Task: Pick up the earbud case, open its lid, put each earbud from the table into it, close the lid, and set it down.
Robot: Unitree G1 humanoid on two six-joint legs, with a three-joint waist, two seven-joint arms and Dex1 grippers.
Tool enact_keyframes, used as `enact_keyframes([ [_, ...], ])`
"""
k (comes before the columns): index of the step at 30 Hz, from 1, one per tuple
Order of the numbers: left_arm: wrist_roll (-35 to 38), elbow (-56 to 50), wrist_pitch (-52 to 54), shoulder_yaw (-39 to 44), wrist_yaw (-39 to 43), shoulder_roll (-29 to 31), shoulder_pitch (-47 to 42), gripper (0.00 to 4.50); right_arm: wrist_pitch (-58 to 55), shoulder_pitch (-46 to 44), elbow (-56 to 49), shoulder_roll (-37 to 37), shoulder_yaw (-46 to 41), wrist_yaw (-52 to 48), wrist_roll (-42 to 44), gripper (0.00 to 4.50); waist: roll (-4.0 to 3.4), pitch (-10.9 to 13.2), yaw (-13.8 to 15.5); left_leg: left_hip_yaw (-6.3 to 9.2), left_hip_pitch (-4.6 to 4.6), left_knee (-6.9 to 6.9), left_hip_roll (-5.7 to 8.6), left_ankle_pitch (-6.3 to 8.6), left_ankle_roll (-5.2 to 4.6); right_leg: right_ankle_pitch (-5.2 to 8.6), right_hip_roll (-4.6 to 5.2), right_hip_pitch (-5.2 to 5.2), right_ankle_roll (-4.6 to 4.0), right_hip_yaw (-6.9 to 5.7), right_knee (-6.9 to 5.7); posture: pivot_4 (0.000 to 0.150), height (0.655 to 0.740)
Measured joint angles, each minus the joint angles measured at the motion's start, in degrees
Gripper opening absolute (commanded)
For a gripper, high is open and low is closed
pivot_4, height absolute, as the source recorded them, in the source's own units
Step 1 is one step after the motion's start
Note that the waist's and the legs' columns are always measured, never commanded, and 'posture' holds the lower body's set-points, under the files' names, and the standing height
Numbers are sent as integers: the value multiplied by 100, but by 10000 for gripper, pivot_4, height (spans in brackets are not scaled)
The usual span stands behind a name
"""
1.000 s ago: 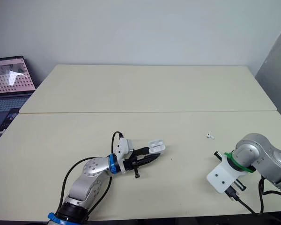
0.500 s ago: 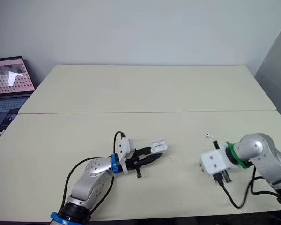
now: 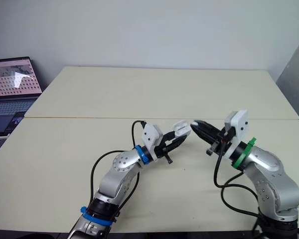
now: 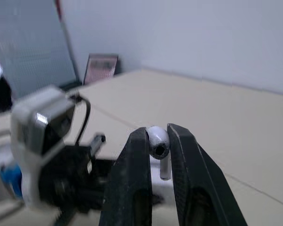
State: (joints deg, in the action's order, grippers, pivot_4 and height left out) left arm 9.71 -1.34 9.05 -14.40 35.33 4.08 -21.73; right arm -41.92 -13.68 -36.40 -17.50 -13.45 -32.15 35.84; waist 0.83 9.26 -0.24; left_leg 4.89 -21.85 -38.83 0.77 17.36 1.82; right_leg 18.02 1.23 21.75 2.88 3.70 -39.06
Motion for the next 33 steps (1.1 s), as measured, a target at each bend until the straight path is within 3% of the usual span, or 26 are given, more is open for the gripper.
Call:
enact_keyframes([
  [4,4,55,176,-117,-137,-269,-177,7805,-153,-220,-141,671,171,829,493,1969,-1,0,-9,0,-1,0,0,0,0,0,-1,1,0,-4,-1,1500,7400],
  [8,130,56,223,-147,-83,-402,-264,7805,-122,-294,-149,718,454,1096,579,1969,-2,-1,-27,-2,-1,0,1,-1,1,0,-1,3,0,-5,0,1500,7400],
  [21,1264,-502,840,-60,581,-137,-34,7805,454,197,72,266,789,836,446,1969,-2,-1,-121,0,-1,1,-1,0,0,0,-5,1,0,-6,0,1500,7400],
  [33,1679,-556,1071,16,924,218,115,7805,494,401,9,-188,570,585,1334,1969,-1,-1,-130,3,-1,2,-2,0,0,0,-5,0,0,-6,2,1500,7400],
])
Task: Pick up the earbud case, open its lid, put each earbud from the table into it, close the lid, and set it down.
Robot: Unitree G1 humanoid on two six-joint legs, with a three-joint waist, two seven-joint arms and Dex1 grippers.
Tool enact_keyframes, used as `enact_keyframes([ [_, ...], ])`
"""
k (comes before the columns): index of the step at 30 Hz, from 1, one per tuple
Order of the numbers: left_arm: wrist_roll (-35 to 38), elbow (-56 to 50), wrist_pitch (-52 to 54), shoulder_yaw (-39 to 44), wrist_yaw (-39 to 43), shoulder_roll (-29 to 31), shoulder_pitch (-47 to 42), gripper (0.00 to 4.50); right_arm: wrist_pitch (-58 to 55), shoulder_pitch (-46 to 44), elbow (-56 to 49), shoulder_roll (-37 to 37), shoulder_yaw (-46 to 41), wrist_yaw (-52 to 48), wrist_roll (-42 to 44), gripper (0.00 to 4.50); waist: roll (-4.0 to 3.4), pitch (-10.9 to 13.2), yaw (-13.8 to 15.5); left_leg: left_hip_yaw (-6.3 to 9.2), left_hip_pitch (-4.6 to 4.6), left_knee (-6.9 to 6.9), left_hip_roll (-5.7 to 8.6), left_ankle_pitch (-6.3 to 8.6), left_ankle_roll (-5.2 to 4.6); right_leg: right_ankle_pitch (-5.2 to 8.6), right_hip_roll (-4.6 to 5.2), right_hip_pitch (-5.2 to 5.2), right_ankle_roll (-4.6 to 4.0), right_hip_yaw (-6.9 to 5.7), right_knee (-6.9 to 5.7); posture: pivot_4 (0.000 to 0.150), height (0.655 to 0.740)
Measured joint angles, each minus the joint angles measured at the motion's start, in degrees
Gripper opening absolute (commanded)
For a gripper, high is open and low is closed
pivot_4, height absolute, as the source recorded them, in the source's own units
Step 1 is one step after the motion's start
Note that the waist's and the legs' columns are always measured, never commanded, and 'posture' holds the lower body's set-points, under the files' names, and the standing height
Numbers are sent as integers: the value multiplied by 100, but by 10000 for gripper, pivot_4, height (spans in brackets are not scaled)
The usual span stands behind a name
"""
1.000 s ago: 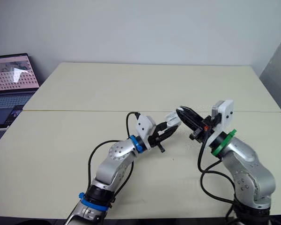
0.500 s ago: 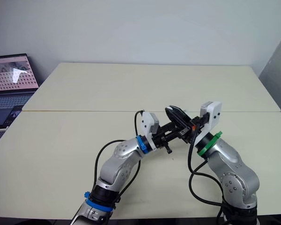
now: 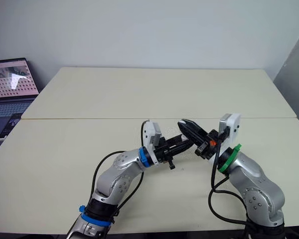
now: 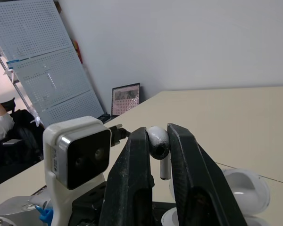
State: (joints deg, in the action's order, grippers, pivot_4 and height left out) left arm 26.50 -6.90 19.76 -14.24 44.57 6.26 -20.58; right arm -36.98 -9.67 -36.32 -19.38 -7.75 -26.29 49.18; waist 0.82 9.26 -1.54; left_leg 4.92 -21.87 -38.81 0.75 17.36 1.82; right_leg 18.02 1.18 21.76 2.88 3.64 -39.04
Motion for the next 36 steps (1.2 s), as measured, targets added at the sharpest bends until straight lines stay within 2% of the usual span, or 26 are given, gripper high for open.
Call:
enact_keyframes([
  [9,25,0,-10,11,113,93,-1,7805,56,196,4,-424,11,-142,118,1969,0,0,1,-1,0,0,0,0,0,0,0,-1,0,1,1,1500,7400],
  [30,189,-81,112,12,120,110,14,7805,632,503,75,-527,309,-511,-547,1969,0,0,1,2,0,0,0,0,0,0,-1,-2,0,3,2,1500,7400],
  [36,186,-26,132,7,105,110,32,7805,689,583,62,-584,346,-631,-567,21484,0,0,2,2,1,0,0,0,0,0,-1,-2,0,3,2,1500,7400],
])
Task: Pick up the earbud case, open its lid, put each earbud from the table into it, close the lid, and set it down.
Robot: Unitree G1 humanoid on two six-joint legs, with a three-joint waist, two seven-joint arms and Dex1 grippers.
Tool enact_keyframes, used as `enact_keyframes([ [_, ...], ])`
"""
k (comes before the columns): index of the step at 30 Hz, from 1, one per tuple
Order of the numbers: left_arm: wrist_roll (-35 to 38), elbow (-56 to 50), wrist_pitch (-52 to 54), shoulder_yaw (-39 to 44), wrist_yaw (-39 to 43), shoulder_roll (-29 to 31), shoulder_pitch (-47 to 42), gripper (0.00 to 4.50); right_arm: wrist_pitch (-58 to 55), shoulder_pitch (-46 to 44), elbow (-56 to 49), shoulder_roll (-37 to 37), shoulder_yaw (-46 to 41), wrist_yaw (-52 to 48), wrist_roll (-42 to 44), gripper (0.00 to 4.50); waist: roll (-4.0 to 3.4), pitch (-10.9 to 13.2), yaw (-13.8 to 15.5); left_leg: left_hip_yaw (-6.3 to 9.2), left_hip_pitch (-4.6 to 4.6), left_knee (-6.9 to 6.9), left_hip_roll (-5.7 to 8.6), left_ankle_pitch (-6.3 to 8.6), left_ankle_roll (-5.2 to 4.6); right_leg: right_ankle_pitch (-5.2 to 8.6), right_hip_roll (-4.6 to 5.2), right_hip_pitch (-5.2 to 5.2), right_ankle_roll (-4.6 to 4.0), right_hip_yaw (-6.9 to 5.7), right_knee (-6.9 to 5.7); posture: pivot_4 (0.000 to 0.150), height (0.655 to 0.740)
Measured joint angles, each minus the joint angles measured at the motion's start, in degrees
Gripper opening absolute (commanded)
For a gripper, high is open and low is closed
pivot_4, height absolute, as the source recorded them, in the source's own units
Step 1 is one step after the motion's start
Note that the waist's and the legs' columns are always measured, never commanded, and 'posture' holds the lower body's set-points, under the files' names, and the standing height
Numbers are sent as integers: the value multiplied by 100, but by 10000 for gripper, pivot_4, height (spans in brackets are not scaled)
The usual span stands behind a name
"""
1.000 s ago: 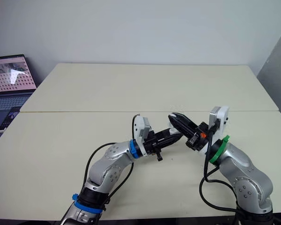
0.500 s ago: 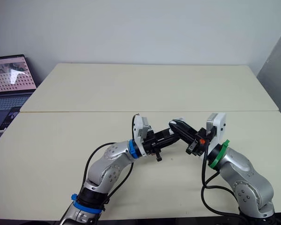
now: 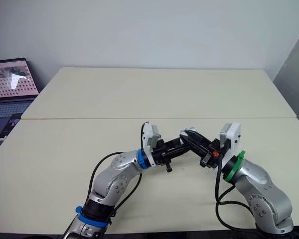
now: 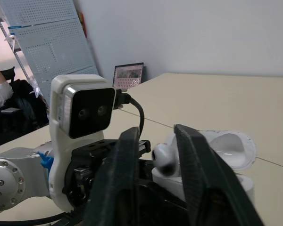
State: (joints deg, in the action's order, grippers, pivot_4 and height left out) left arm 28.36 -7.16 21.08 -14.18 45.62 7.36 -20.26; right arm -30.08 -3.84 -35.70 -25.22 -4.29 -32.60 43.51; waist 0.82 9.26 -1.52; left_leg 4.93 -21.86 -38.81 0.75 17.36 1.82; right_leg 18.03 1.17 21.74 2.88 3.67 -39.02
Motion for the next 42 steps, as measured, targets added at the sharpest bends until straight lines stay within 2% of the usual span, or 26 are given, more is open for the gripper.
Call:
enact_keyframes([
  [3,-4,7,1,1,-2,0,11,7805,47,3,-6,-6,-6,-8,20,31278,0,0,0,0,0,0,0,0,0,0,0,0,0,0,0,1500,7400],
  [4,-4,7,1,1,-2,0,11,7805,62,7,-7,-10,-16,-8,37,35746,0,0,0,0,0,0,0,0,0,0,0,0,0,0,1,1500,7400],
  [7,-2,6,-3,2,11,0,11,7805,59,47,1,-84,-132,12,48,44766,0,0,0,0,0,0,0,0,0,0,0,-1,0,0,1,1500,7400],
  [12,1,5,-35,24,52,21,7,7805,-102,35,-2,-275,-305,41,314,44766,0,0,1,1,-1,0,0,0,0,0,0,-1,0,2,1,1500,7400],
  [17,-199,5,-189,62,136,320,14,7805,-282,-218,211,-740,-915,82,602,44766,0,0,3,1,1,0,0,0,-1,0,-1,-4,0,1,2,1500,7400],
  [22,-531,10,-318,54,115,593,333,7805,-312,-222,1204,-1550,-1143,-56,-31,44766,1,0,5,-10,1,1,3,1,-1,0,0,-2,0,4,3,1500,7400],
  [25,-679,2,-334,47,91,713,571,7805,-323,-258,1875,-2053,-922,-259,-645,44766,1,1,4,-10,2,1,1,1,-2,0,0,-3,0,6,3,1500,7400],
  [31,-859,-146,-376,55,-6,894,866,7805,-312,-594,2875,-2688,179,-899,-1783,44766,-1,1,-4,-18,5,1,-3,1,-2,0,0,1,0,10,2,1500,7400],
  [37,-891,-243,-376,87,-131,909,988,7805,-483,-1672,3957,-2637,785,-1263,-2430,44766,-2,1,-9,-15,3,1,-4,1,-1,-1,1,0,0,13,4,1500,7400],
  [42,-928,-385,-378,106,-241,914,1079,7805,-392,-2045,4611,-2374,956,-1466,-2728,44766,-2,1,-6,-19,3,1,-3,1,-1,-1,4,1,0,15,4,1500,7400],
])
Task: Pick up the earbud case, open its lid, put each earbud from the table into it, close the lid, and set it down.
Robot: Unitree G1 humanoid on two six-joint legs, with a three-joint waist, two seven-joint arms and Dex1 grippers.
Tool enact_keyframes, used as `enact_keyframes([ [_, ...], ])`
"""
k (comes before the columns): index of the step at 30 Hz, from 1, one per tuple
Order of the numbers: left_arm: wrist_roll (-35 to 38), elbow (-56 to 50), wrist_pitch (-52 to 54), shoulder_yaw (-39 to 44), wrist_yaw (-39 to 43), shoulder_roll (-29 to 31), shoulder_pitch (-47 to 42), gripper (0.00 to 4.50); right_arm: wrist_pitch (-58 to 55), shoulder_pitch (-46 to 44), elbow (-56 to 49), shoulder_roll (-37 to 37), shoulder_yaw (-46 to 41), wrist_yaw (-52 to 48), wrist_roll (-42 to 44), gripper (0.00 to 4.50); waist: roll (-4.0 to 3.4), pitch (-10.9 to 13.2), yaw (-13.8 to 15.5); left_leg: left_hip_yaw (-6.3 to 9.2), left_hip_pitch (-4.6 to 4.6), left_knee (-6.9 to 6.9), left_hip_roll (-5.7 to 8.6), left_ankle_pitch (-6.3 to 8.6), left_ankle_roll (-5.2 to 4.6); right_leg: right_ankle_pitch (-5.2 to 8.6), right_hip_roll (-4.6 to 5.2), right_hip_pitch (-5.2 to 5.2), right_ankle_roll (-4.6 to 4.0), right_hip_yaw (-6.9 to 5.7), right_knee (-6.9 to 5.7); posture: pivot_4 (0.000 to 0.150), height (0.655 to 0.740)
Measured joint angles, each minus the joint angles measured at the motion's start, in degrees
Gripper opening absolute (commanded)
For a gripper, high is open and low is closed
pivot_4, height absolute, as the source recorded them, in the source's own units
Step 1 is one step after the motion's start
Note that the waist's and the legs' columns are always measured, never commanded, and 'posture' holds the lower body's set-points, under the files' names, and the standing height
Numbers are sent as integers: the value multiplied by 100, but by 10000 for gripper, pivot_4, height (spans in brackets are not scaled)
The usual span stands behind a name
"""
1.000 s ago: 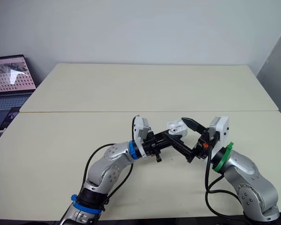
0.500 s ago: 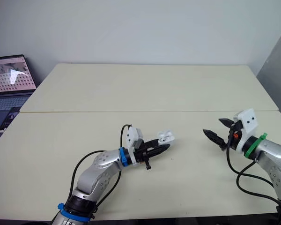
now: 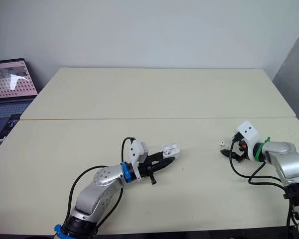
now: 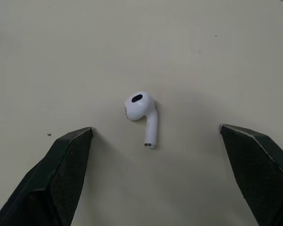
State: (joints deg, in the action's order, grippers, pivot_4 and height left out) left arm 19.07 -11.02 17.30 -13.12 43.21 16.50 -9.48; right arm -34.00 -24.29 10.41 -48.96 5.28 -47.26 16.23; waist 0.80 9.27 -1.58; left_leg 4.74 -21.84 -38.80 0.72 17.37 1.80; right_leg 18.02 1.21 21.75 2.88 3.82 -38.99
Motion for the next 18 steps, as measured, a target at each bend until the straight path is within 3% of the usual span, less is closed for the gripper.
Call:
enact_keyframes([
  [2,-2,-4,0,1,-14,-1,17,7805,-22,-162,108,65,52,-120,-95,44766,0,0,-5,0,1,-1,0,0,0,0,0,0,0,-2,-2,1500,7400],
  [5,-9,-10,-3,-1,-22,-6,17,7805,-52,-252,165,211,60,-197,-159,39284,0,0,-7,3,1,0,-2,0,0,0,-1,1,0,-2,-3,1500,7400],
  [13,-25,-10,-20,-1,-34,-8,16,7805,-74,-376,286,394,45,-292,-213,9522,0,0,-4,3,0,0,-2,0,0,-1,0,1,0,-2,-2,1500,7400],
  [15,-25,-10,-20,-1,-33,-7,16,7805,-56,-375,286,394,45,-315,-229,3993,0,0,-4,2,0,0,-2,0,0,0,0,1,0,-2,-2,1500,7400],
  [18,-26,-10,-20,-1,-29,-3,16,7805,-12,-355,271,392,40,-336,-282,4040,-1,0,-4,3,0,0,-2,0,0,0,0,1,0,-2,-2,1500,7400],
])
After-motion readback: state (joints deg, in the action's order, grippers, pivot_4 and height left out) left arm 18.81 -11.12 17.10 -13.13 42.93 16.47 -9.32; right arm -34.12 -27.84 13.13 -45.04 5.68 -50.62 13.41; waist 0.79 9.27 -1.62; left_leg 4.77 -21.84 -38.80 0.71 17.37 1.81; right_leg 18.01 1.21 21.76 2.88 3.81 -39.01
